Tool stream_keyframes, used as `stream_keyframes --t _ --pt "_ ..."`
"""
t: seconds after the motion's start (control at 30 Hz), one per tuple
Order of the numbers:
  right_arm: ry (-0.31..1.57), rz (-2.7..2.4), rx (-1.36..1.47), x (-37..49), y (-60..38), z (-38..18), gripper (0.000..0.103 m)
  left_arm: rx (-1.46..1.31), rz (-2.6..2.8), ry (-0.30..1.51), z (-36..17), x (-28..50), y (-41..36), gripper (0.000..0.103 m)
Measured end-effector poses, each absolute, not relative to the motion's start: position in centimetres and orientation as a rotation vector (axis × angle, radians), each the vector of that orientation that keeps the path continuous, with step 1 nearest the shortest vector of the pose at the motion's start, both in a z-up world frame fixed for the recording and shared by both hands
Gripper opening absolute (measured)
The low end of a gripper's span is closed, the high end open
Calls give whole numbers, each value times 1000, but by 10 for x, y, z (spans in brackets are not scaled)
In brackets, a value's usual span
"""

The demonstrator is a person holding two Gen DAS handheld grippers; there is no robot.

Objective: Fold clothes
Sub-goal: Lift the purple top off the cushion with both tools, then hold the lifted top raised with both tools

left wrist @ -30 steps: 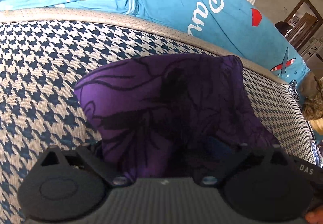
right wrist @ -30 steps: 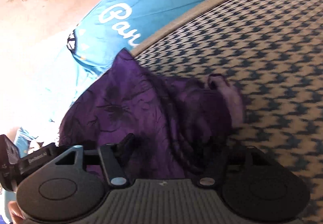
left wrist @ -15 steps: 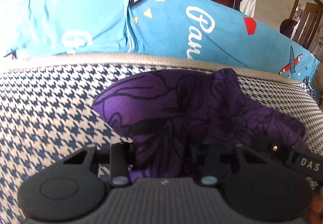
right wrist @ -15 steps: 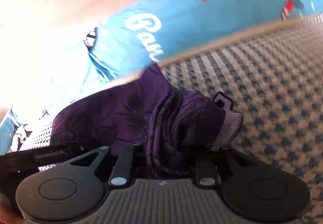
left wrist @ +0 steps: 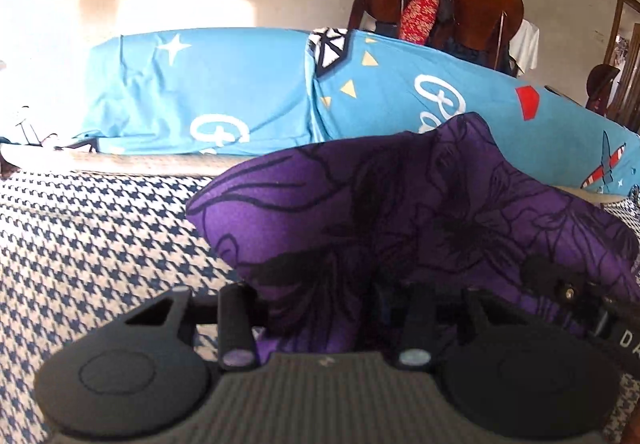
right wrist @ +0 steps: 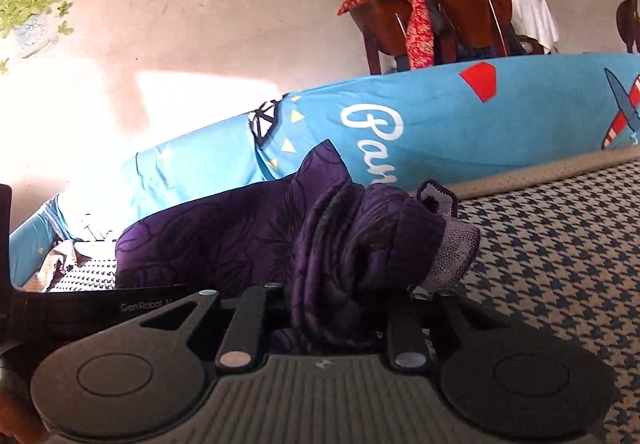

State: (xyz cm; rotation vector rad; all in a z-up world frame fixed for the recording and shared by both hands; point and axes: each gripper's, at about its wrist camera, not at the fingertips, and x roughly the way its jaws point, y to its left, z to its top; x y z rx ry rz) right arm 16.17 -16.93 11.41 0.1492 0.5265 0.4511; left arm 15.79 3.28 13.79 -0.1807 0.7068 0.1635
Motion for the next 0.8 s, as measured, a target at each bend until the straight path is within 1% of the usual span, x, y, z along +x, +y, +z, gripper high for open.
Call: stream_keyframes --t 0.43,0.8 --pt "481 540 151 143 -132 122 21 -180 295 673 159 127 64 39" --pt "454 606 140 125 -105 129 21 -179 361 646 165 95 88 39"
